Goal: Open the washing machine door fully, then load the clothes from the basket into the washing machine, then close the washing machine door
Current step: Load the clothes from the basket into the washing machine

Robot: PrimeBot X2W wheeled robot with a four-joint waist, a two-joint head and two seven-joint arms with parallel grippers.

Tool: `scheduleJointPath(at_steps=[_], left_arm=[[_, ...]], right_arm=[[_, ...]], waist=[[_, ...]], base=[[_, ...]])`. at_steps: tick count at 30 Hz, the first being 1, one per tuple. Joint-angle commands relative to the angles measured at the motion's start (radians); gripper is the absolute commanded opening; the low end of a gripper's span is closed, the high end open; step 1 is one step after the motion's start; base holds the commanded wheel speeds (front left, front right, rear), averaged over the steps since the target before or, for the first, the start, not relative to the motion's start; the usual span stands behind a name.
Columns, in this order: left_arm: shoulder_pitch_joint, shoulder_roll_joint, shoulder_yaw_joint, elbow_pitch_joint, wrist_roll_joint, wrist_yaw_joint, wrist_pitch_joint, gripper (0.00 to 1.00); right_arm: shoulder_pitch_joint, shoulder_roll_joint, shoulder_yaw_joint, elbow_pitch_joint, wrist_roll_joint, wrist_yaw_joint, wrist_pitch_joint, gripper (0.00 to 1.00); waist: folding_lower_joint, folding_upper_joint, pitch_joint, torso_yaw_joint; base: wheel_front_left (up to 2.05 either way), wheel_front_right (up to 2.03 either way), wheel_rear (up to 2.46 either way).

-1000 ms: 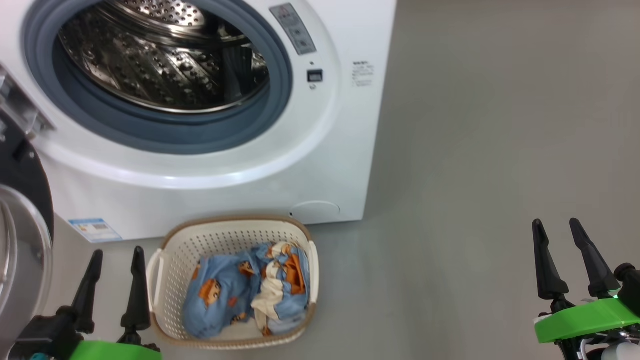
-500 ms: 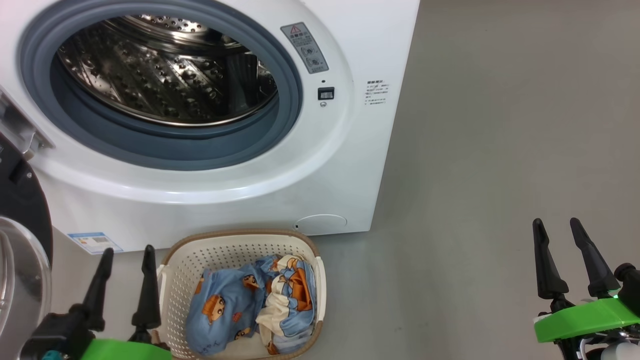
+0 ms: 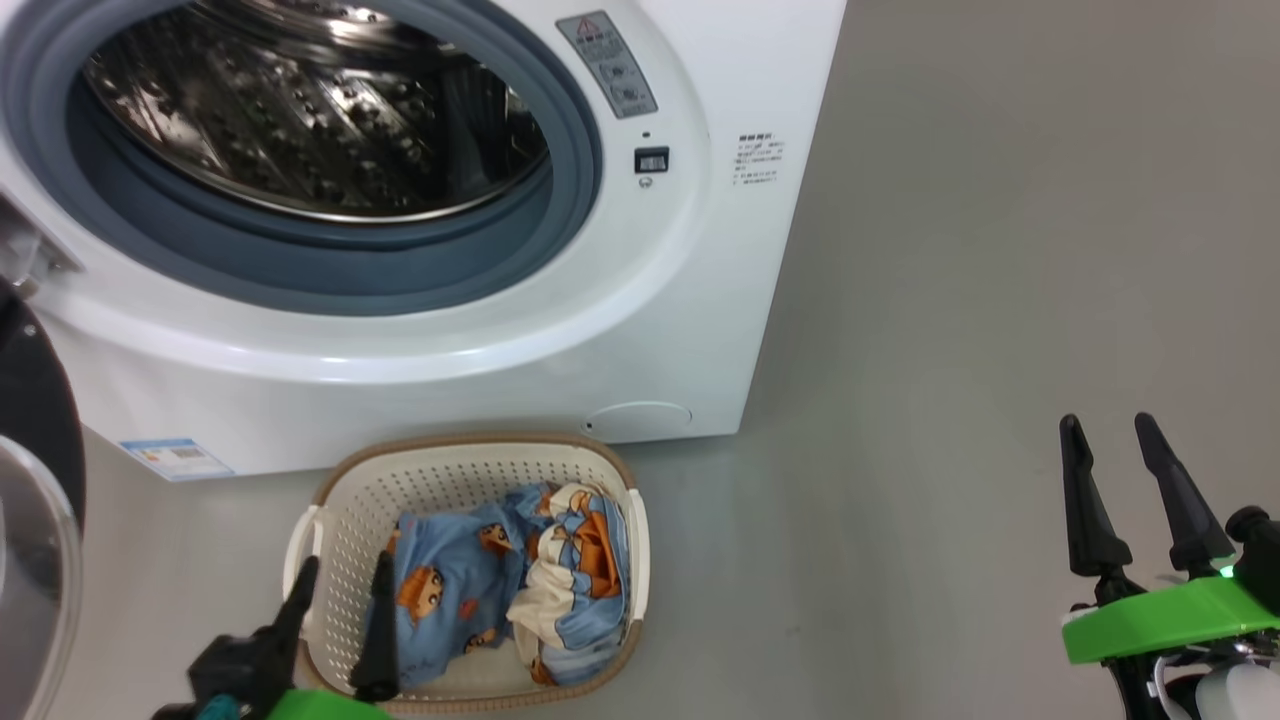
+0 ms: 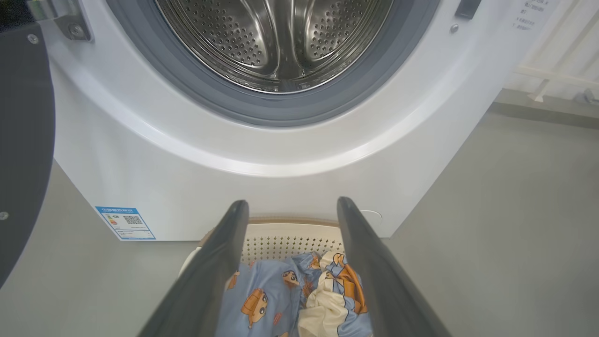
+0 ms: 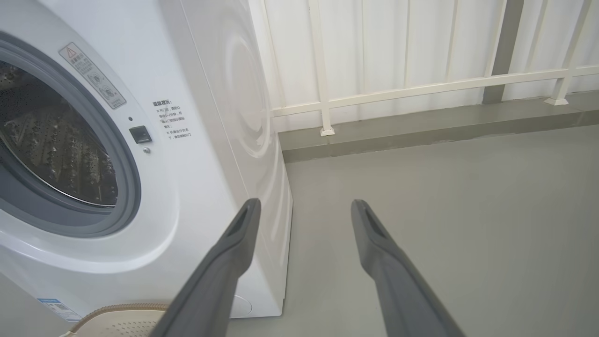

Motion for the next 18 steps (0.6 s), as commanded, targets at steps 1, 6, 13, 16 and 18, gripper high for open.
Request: scheduleJointPath(at_steps=[1, 6, 13, 16, 18], left_arm=[[-0.042, 0.004, 0.024, 0.006, 0.011, 0.003, -0.006, 1.00], [-0.092, -0.003, -0.001, 0.109, 0.046, 0.002, -0.006, 1.00], [-0.190, -0.005, -0.009, 0.245, 0.092, 0.005, -0.006, 1.00], [-0.236, -0.003, -0.007, 0.302, 0.107, 0.014, -0.006, 1.00], [-0.268, 0.003, -0.009, 0.343, 0.118, 0.017, -0.006, 1.00]], right_arm=[[-0.031, -0.012, 0.023, -0.029, 0.004, 0.006, -0.009, 1.00], [-0.053, -0.010, 0.029, -0.032, 0.009, 0.006, -0.009, 1.00], [-0.094, -0.004, 0.048, -0.036, 0.018, 0.006, -0.009, 1.00], [-0.112, -0.002, 0.056, -0.040, 0.020, 0.006, -0.009, 1.00], [-0.125, 0.000, 0.062, -0.043, 0.022, 0.006, -0.009, 1.00]], waist=[[-0.0001, 0.0000, 0.022, -0.004], [-0.0001, 0.0000, 0.068, -0.013], [-0.0001, 0.0000, 0.144, -0.029], [-0.0001, 0.0000, 0.176, -0.037], [-0.0001, 0.0000, 0.198, -0.042]], base=[[0.00, 0.00, 0.00], [0.00, 0.00, 0.00], [0.00, 0.00, 0.00], [0.00, 0.00, 0.00], [0.00, 0.00, 0.00]])
